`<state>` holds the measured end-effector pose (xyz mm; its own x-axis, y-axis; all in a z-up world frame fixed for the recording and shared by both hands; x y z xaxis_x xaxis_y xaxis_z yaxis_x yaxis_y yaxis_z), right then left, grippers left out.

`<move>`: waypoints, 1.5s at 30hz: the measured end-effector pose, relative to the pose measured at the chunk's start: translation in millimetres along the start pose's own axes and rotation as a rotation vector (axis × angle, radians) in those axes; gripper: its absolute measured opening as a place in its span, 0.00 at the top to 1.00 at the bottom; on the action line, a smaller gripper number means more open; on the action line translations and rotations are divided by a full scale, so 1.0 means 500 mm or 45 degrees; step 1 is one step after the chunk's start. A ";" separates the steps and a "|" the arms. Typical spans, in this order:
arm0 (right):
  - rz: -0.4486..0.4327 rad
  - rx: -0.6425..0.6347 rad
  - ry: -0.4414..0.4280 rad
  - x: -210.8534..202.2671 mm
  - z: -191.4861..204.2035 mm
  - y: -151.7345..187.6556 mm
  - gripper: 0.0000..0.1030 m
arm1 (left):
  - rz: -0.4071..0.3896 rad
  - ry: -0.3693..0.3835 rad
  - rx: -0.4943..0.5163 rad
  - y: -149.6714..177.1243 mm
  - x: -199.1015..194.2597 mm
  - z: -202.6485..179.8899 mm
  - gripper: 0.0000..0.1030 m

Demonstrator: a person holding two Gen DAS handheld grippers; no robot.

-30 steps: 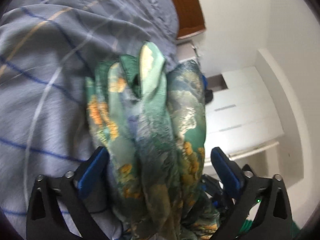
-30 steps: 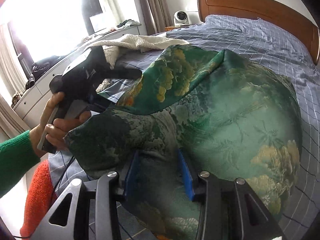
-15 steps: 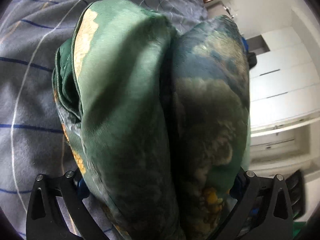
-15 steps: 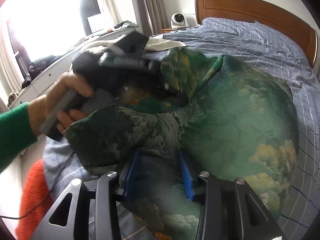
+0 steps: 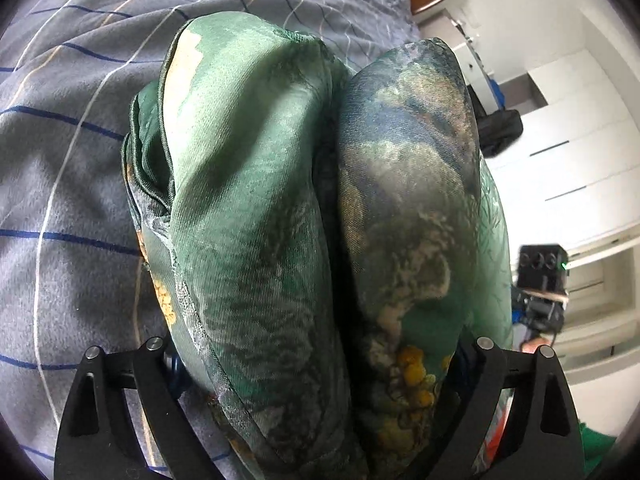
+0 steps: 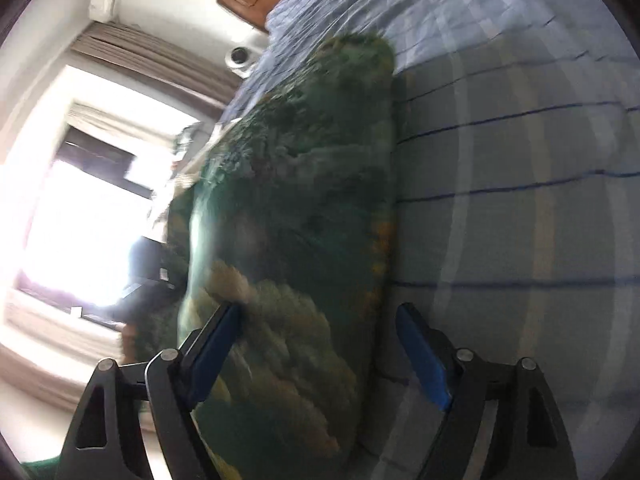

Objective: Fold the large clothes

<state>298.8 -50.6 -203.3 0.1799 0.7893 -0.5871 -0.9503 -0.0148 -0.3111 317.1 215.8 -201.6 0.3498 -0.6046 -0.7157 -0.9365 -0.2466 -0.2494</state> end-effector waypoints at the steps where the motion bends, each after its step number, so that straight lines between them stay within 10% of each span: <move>1: 0.025 0.043 -0.052 0.019 -0.004 -0.002 0.15 | -0.001 -0.002 -0.012 0.004 -0.003 0.004 0.10; 12: -0.079 -0.236 0.011 0.004 0.118 0.007 0.47 | -0.192 -0.103 0.057 0.034 -0.109 -0.076 0.48; 21: -0.260 -0.423 -0.149 -0.098 0.226 -0.115 0.47 | -0.384 -0.031 0.148 -0.104 -0.209 -0.184 0.48; 30: -0.230 -0.337 -0.132 -0.035 0.105 -0.306 0.47 | -0.291 -0.144 0.120 -0.241 -0.045 -0.142 0.48; 40: -0.143 -0.009 -0.109 0.027 -0.065 -0.276 0.20 | -0.319 -0.207 0.075 -0.195 -0.009 -0.073 0.06; 45: -0.203 -0.168 0.229 -0.054 -0.021 -0.255 0.09 | -0.478 -0.401 0.253 -0.159 -0.122 -0.139 0.02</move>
<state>417.5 -76.4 -155.5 0.3783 0.6664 -0.6425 -0.8670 0.0118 -0.4982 371.9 219.5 -93.1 0.6661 -0.2380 -0.7069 -0.7457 -0.2357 -0.6232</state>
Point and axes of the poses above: each gripper's, at about its wrist camera, not at the fingertips, and x roughly the way its jaws point, z to its left, y to its underside, the point moved 8 cm from there along x, roughly the way its jaws point, and after that the axes turned 2 degrees about -z, right-handed, at the moved point
